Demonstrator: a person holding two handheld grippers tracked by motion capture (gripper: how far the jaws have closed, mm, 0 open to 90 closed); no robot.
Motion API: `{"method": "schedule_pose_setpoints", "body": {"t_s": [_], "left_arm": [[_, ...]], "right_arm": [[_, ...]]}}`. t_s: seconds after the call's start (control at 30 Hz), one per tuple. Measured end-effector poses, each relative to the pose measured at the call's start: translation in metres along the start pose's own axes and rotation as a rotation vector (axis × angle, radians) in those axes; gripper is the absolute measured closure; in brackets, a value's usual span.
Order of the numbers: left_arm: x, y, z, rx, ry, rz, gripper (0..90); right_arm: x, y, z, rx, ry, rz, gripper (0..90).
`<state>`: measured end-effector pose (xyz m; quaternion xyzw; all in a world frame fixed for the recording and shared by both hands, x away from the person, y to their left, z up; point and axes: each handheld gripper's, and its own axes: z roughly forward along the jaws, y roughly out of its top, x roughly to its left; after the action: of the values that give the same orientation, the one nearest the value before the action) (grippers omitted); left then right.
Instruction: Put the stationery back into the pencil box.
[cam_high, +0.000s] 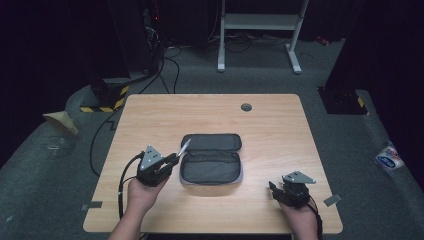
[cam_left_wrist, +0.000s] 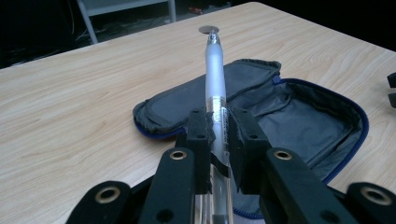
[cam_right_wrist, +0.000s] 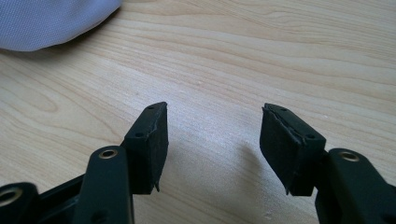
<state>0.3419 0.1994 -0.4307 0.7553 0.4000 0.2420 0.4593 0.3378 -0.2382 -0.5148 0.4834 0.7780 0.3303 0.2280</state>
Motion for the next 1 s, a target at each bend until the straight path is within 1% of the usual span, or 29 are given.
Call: {"method": "schedule_pose_setpoints", "body": {"t_s": [0.13, 0.2, 0.3, 0.43, 0.57, 0.7, 0.83, 0.9, 1.0], "left_arm": [[-0.002, 0.004, 0.005, 0.007, -0.018, 0.013, 79.1], [-0.003, 0.006, 0.008, 0.009, -0.025, 0.013, 79.1], [-0.004, 0.009, 0.012, 0.014, -0.034, 0.025, 79.1], [-0.007, 0.012, 0.02, 0.018, -0.057, 0.032, 79.1], [-0.009, 0.016, 0.028, 0.03, -0.074, 0.05, 79.1], [-0.014, 0.022, 0.035, 0.028, -0.087, 0.066, 79.1], [-0.017, 0.026, 0.04, 0.026, -0.094, 0.084, 79.1], [-0.019, 0.028, 0.043, 0.026, -0.101, 0.081, 79.1], [-0.021, 0.029, 0.047, 0.031, -0.106, 0.094, 79.1]], "right_arm": [[0.0, 0.0, 0.0, 0.0, 0.001, 0.005, 41.7], [-0.001, -0.001, 0.001, 0.0, 0.0, 0.003, 41.6], [-0.003, -0.002, 0.001, -0.002, 0.004, -0.004, 41.7], [-0.004, -0.002, 0.0, -0.005, 0.023, 0.028, 41.6], [-0.004, -0.003, 0.002, -0.007, 0.02, 0.015, 41.7], [-0.003, -0.003, 0.003, 0.003, 0.02, 0.018, 41.9], [-0.003, -0.004, 0.003, 0.005, 0.021, 0.01, 42.0], [-0.003, -0.004, 0.004, 0.005, 0.022, 0.009, 42.0], [-0.002, -0.004, 0.004, 0.007, 0.023, 0.009, 42.0]]}}
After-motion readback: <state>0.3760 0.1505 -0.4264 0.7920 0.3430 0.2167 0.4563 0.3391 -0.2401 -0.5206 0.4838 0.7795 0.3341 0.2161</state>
